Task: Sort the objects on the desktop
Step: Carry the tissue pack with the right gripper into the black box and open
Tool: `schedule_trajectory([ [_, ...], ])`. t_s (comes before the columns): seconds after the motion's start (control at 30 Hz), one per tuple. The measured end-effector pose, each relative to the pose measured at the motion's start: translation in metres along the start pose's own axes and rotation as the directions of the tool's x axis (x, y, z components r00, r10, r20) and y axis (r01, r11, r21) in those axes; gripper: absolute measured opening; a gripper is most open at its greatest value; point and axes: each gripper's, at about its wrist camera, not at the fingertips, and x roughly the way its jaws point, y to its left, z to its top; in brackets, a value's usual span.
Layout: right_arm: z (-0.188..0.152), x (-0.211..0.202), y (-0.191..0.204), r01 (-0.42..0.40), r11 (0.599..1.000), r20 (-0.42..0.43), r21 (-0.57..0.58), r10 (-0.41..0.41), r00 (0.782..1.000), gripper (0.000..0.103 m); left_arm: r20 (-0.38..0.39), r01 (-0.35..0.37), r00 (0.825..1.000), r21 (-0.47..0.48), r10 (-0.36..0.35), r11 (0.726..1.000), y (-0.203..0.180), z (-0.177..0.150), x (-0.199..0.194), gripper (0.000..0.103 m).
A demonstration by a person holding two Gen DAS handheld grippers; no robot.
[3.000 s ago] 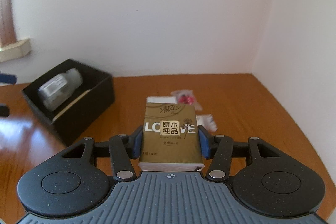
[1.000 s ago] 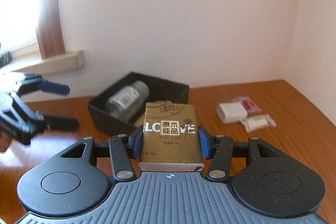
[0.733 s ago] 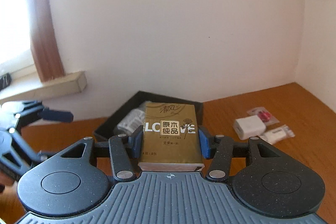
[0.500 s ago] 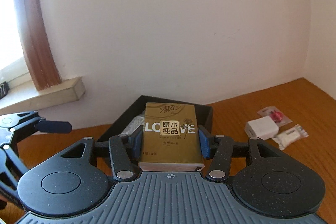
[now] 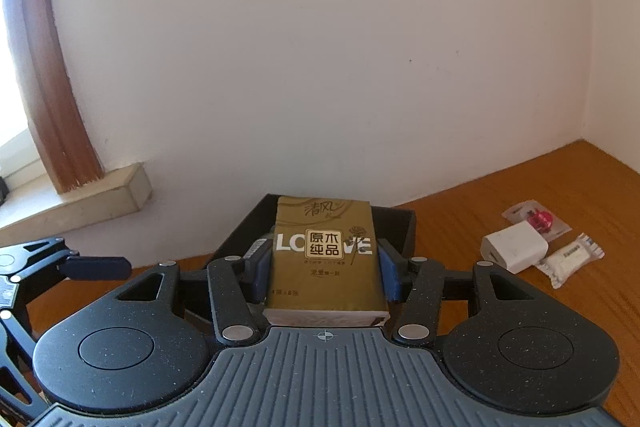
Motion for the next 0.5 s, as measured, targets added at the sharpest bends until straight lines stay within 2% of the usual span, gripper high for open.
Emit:
schedule_trajectory([
  [0.23, -0.005, 0.002, 0.004, -0.001, 1.0, -0.003, -0.006, 0.001, 1.0, 0.053, 0.001, -0.001, 1.0, -0.002, 0.001, 1.0, -0.001, 0.0, 0.0, 0.103],
  [0.5, -0.006, -0.013, -0.004, 0.002, 1.0, 0.018, -0.004, -0.002, 1.0, 0.054, 0.001, -0.001, 1.0, -0.001, 0.001, 1.0, -0.001, 0.0, -0.001, 0.103],
])
